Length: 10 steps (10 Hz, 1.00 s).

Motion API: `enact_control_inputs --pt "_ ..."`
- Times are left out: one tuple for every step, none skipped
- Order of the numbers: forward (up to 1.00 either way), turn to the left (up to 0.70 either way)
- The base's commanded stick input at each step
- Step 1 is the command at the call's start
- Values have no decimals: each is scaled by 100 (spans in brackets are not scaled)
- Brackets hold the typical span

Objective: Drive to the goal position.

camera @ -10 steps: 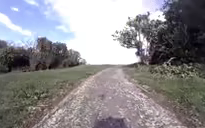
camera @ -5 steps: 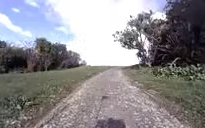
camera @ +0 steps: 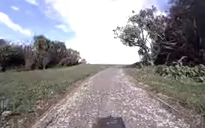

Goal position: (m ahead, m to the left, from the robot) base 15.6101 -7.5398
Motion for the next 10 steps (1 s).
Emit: enact_control_inputs --pt "70 1" --pt "70 1" --pt "70 1" --pt "70 1" --pt "70 1" --pt "70 1" --pt "70 1" --pt "70 1" --pt "70 1" --pt "70 1"
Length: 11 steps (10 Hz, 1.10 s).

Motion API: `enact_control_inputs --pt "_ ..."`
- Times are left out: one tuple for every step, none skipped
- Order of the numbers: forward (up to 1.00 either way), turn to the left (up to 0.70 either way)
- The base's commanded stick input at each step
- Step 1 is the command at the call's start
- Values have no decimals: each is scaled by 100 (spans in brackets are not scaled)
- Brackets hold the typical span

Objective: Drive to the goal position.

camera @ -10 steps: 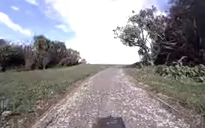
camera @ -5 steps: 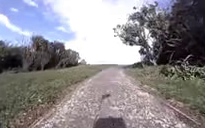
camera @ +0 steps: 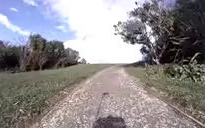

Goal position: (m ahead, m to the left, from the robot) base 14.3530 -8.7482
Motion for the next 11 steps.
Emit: enact_control_inputs --pt "70 1" --pt "70 1" --pt "70 1" --pt "70 1" --pt "70 1" --pt "70 1" --pt "70 1" --pt "70 1" --pt "70 1" --pt "70 1" --pt "70 1"
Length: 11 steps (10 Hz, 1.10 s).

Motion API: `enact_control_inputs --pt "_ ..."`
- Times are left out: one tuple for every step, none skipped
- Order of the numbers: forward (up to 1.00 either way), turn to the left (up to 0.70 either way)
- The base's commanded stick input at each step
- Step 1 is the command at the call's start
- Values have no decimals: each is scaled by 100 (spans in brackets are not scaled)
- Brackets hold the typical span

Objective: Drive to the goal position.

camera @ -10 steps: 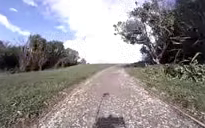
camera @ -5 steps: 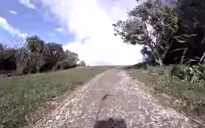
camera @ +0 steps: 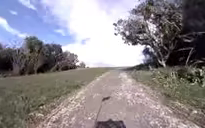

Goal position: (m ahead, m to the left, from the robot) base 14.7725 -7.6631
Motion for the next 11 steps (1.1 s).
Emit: enact_control_inputs --pt "70 1" --pt "70 1" --pt "70 1" --pt "70 1" --pt "70 1" --pt "70 1" --pt "70 1" --pt "70 1" --pt "70 1" --pt "70 -9" --pt "70 -30"
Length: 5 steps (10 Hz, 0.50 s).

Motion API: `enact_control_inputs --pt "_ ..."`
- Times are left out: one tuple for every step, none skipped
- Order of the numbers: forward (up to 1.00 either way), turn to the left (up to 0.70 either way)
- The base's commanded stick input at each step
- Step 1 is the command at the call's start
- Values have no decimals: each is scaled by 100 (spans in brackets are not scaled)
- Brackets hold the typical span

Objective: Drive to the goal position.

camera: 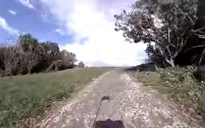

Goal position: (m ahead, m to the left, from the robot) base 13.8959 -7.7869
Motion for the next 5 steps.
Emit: enact_control_inputs --pt "70 -34" --pt "70 1" --pt "70 1" --pt "70 1" --pt "70 1"
